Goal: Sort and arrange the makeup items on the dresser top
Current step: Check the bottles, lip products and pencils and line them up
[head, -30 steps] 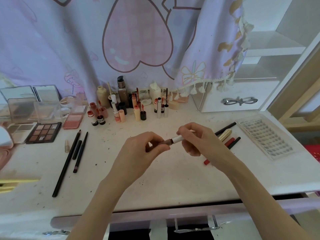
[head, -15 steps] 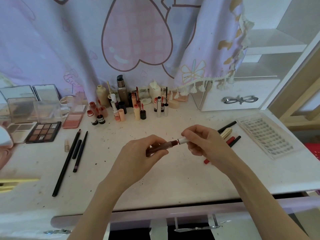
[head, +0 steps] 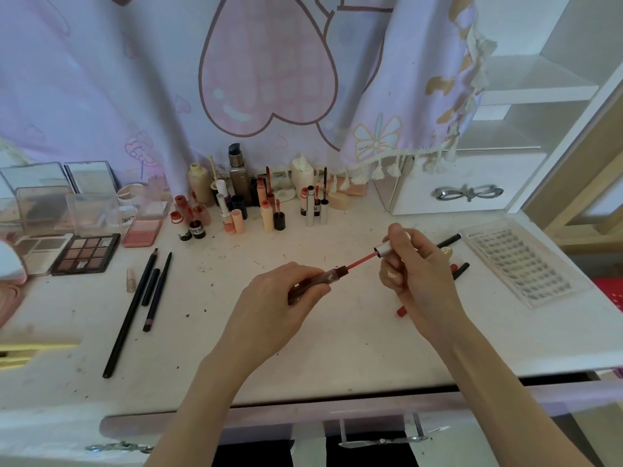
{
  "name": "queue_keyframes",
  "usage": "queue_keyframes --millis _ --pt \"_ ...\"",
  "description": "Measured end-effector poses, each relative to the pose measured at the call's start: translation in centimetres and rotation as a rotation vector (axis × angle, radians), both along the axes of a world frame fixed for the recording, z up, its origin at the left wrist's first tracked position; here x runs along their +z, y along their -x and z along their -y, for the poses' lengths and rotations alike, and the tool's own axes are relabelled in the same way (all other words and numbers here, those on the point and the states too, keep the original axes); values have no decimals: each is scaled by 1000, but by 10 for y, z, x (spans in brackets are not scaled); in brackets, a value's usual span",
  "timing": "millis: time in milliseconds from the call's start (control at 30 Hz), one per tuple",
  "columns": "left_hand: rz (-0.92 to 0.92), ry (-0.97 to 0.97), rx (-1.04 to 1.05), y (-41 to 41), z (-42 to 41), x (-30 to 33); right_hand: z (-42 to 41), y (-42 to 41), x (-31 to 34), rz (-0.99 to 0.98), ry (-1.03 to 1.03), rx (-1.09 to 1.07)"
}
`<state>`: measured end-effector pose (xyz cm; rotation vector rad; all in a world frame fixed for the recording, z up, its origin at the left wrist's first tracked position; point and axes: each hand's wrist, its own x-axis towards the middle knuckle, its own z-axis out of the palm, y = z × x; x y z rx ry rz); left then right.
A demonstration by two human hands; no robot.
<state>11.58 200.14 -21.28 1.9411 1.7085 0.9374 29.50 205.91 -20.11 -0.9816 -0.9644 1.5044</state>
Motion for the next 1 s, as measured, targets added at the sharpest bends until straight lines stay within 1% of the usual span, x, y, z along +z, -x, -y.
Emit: queue_keyframes --millis 100,167,233,300,633,1000 --pt "13 -4 11 -2 0 -1 1 3 0 -131 93 57" --pt "12 -1 29 0 0 -2 1 4 -2 -85 77 76" --pt "15 7 39 2 1 -4 1 3 -4 -3 35 54" --pt "27 15 41 3 2 -4 1 2 -4 32 12 17" --pt "46 12 33 6 5 -4 -1 1 -2 26 -24 -82" --pt "48 -2 35 10 6 -5 -2 -4 1 27 -18 -130"
